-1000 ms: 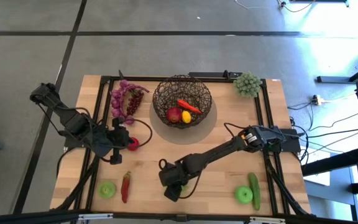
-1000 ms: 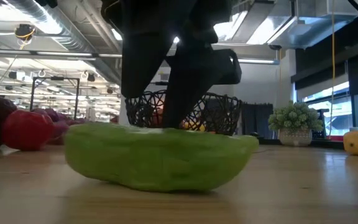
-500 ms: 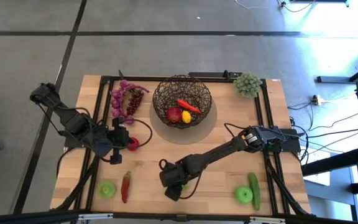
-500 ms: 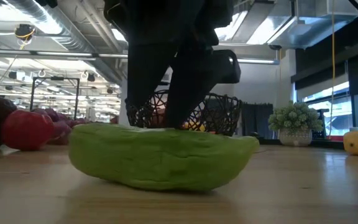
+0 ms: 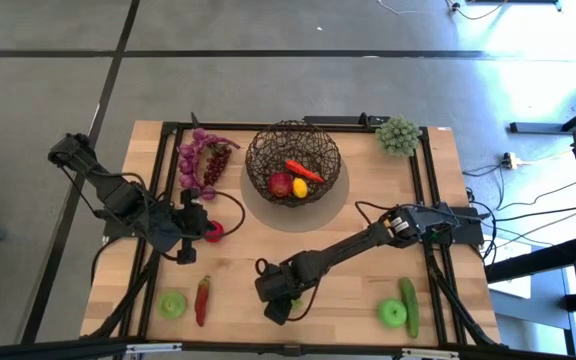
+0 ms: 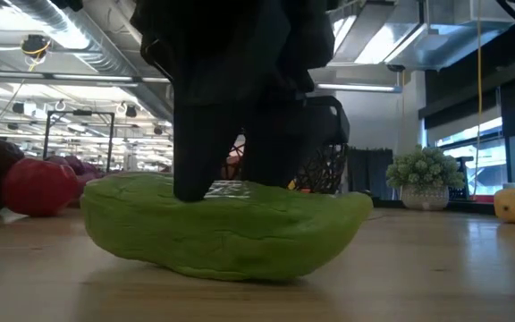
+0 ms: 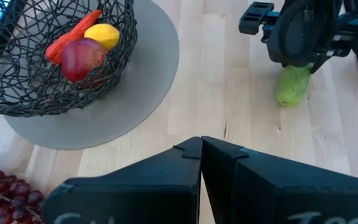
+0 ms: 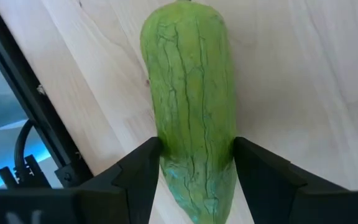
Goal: Build produce basket
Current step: Put the left cucumber into the wire basket
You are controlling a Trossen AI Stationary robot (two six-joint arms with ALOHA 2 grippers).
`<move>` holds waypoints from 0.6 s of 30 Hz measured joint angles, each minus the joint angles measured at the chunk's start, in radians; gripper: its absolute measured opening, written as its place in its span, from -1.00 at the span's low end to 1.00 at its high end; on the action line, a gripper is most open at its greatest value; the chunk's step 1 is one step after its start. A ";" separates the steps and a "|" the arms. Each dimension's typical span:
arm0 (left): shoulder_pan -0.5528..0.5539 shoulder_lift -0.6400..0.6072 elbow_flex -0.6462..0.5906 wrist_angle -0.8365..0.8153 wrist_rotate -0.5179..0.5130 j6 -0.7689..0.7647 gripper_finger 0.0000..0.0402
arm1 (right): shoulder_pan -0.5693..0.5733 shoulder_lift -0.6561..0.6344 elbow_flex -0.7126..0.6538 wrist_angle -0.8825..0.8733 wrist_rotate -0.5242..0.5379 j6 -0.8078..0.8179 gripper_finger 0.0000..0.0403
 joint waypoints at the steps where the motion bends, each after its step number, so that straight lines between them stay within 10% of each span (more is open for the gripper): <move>1: 0.000 0.000 0.000 0.000 0.000 0.000 -1.00 | 0.000 0.001 0.001 0.000 0.000 0.000 0.00; 18: 0.000 0.000 0.000 0.000 0.000 -0.002 -1.00 | -0.011 0.047 0.004 0.077 -0.025 -0.008 0.00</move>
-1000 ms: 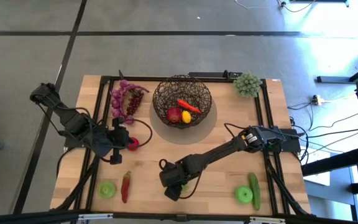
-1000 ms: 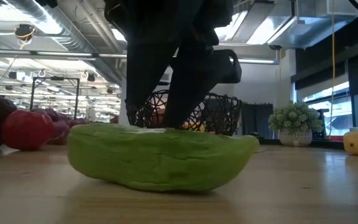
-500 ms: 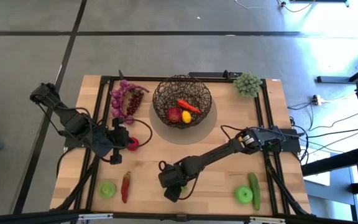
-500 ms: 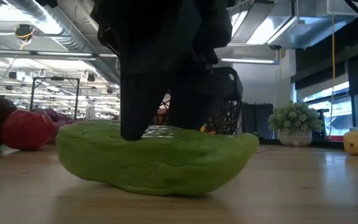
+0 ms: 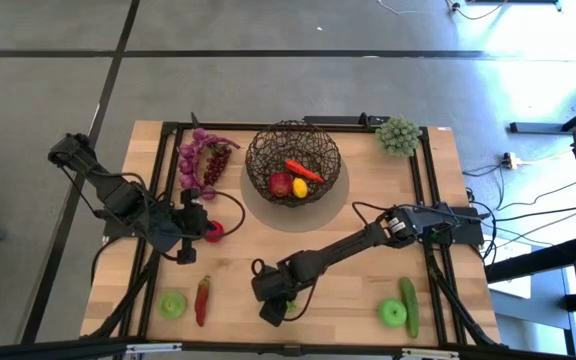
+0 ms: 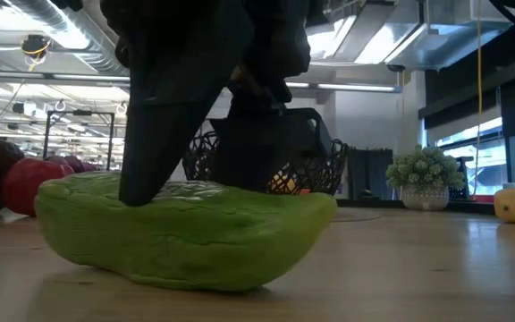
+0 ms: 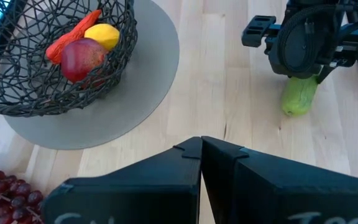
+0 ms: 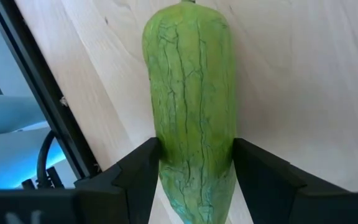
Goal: Build produce basket
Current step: Put the left cucumber into the wire basket
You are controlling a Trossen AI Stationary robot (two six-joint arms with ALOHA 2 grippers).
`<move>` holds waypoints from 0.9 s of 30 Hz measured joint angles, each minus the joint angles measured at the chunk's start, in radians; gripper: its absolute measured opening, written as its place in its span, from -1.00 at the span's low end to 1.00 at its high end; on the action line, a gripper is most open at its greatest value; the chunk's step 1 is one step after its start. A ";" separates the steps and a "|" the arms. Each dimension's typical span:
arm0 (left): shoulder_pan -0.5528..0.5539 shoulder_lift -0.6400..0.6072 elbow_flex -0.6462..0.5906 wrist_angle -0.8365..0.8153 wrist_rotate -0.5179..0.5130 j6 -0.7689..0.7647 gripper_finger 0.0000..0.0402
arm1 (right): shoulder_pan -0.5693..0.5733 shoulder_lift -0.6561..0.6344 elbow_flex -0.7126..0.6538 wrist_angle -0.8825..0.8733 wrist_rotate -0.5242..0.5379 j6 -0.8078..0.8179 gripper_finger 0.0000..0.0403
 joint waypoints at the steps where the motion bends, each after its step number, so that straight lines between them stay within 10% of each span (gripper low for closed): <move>1: 0.000 0.000 0.000 0.000 0.000 0.000 -1.00 | -0.002 0.000 0.000 0.000 0.000 0.000 -0.01; 15: 0.000 0.000 0.000 0.000 0.000 0.001 -1.00 | -0.005 -0.001 -0.003 0.000 -0.001 0.000 -0.60; 27: 0.000 0.000 0.000 0.000 0.000 0.002 -1.00 | -0.019 -0.017 -0.004 -0.006 -0.028 0.001 -0.64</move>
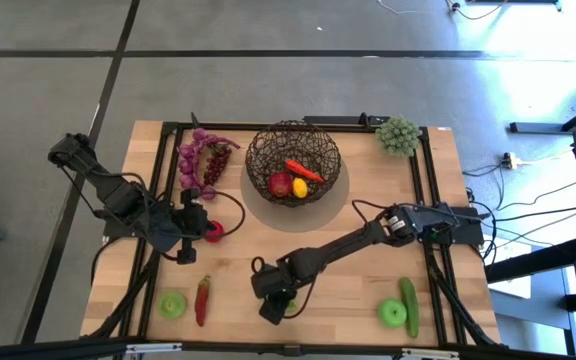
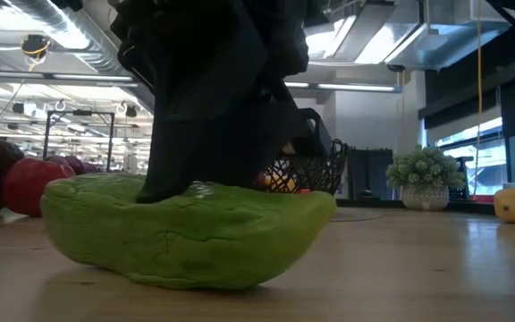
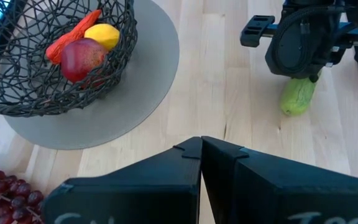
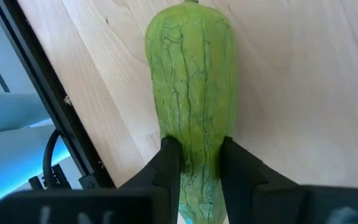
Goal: Build produce basket
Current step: Put the left cucumber into the wire basket
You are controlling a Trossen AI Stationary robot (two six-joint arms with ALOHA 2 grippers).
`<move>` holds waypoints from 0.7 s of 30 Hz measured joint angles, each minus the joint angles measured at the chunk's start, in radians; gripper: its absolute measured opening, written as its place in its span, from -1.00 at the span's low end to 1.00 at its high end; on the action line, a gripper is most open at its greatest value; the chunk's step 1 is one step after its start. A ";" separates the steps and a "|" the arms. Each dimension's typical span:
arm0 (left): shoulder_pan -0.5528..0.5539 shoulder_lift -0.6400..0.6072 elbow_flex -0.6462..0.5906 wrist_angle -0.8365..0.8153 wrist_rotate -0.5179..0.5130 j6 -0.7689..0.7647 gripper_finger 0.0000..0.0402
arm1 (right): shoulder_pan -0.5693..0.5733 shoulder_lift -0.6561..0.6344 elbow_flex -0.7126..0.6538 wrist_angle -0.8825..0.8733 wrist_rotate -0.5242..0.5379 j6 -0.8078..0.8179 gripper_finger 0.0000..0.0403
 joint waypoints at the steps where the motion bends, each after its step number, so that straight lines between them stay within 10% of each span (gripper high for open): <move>1: 0.000 0.000 0.000 0.000 0.000 0.000 -1.00 | -0.001 0.000 0.000 0.000 -0.001 0.000 -0.64; 21: 0.035 0.000 0.000 0.000 0.000 0.001 -1.00 | -0.061 -0.019 0.253 -0.436 0.059 -0.098 -0.67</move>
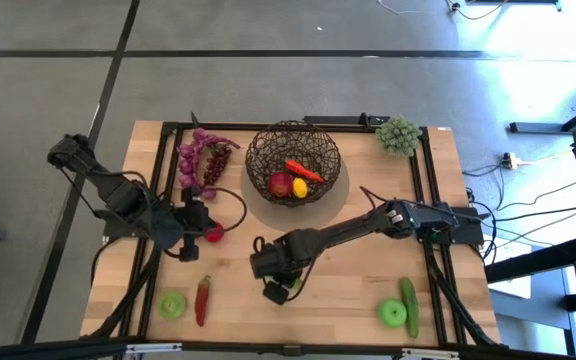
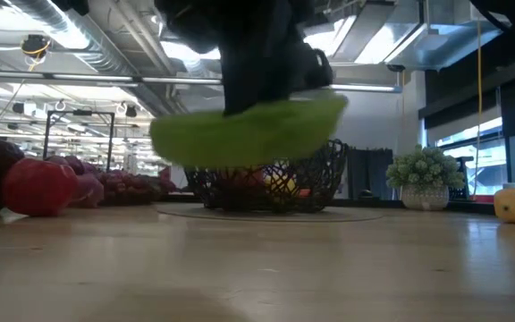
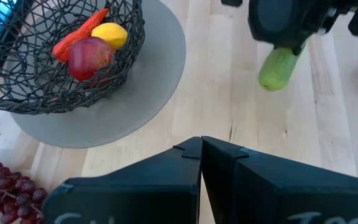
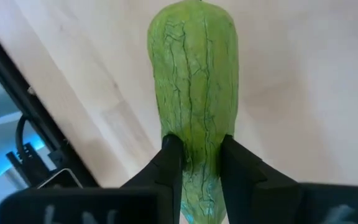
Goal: Build produce basket
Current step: Put the left cucumber into the wire basket
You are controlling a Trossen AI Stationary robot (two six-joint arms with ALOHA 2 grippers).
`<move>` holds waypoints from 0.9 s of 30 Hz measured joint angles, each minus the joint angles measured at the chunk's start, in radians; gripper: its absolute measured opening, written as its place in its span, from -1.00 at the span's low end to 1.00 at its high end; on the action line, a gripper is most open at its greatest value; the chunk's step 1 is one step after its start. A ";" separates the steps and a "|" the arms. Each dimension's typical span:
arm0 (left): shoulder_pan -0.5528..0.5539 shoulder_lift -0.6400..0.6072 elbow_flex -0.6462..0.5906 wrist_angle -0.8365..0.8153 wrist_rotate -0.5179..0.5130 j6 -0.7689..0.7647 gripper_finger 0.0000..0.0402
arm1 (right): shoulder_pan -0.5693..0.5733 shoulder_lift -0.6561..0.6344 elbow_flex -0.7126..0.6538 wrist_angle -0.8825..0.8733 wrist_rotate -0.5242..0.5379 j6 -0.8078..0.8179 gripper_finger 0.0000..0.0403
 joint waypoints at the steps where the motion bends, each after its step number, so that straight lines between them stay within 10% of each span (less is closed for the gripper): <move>1: 0.005 0.000 0.000 0.000 0.000 0.001 -1.00 | -0.004 0.000 0.026 -0.030 0.014 -0.010 -0.67; 27: 0.224 0.000 0.000 0.003 0.000 0.020 -1.00 | -0.195 -0.216 0.045 -0.186 0.163 -0.302 -0.67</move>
